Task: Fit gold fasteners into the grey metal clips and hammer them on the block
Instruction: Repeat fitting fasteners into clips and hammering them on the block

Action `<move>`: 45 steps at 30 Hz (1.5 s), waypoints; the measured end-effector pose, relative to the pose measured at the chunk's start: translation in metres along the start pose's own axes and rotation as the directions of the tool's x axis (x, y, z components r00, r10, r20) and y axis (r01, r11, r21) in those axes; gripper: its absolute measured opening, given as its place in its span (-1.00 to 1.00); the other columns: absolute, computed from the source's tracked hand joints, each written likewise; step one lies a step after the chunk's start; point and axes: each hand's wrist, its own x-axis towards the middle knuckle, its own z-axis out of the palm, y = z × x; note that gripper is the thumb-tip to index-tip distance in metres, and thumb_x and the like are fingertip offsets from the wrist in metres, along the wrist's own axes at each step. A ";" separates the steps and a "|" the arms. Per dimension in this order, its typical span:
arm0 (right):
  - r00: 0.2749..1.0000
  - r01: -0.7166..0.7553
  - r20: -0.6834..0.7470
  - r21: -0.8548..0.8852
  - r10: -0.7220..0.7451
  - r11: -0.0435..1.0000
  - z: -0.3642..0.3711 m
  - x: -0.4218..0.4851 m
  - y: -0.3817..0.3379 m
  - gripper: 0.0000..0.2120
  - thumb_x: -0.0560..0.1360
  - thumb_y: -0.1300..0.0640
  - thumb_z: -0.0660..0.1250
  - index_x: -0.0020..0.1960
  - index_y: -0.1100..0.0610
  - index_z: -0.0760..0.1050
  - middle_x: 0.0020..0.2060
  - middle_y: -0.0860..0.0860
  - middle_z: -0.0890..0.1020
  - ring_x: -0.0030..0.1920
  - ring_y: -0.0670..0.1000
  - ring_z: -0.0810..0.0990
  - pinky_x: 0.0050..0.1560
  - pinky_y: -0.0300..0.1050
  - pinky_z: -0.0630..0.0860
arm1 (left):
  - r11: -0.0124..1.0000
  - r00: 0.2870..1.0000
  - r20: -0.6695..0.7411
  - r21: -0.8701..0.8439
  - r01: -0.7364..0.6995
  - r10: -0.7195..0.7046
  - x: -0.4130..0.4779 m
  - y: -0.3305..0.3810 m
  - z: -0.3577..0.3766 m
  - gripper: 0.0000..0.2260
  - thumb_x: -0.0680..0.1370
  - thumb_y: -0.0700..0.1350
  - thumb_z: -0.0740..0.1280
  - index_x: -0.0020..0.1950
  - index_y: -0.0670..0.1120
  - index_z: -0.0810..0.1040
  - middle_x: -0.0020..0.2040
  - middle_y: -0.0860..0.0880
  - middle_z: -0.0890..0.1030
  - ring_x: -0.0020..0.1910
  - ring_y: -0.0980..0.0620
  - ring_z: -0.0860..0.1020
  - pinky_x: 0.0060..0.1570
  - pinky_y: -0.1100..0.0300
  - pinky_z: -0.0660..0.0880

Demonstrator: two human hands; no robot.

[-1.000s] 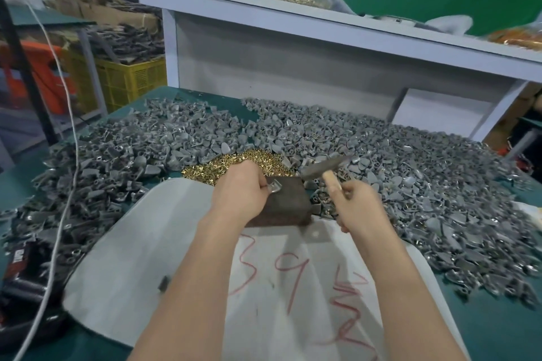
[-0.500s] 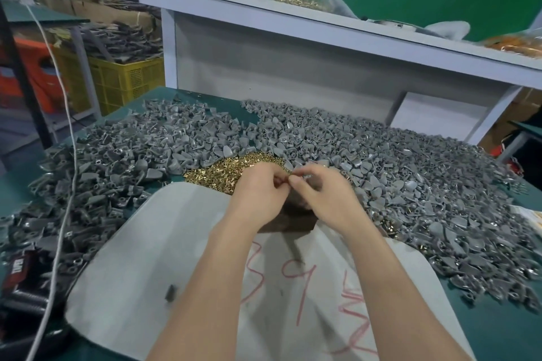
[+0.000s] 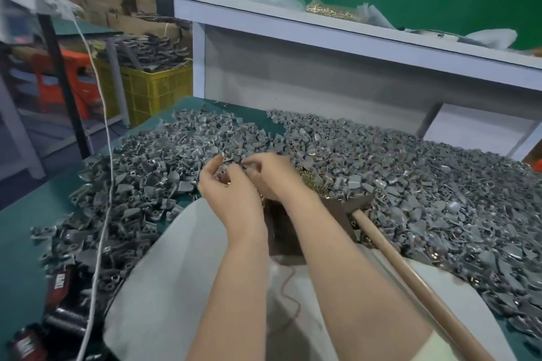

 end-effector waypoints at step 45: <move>0.933 -0.117 -0.271 0.391 0.236 0.913 -0.046 -0.057 0.050 -0.88 0.53 0.21 0.29 -0.01 0.06 0.58 -0.04 -0.05 0.65 -0.11 -0.10 0.60 0.00 -0.15 0.53 | 0.952 0.925 0.367 0.234 -0.197 0.101 -0.017 -0.004 0.008 -0.98 0.57 -0.17 0.31 -0.04 -0.09 0.48 -0.06 -0.08 0.63 -0.05 0.00 0.62 0.11 0.06 0.53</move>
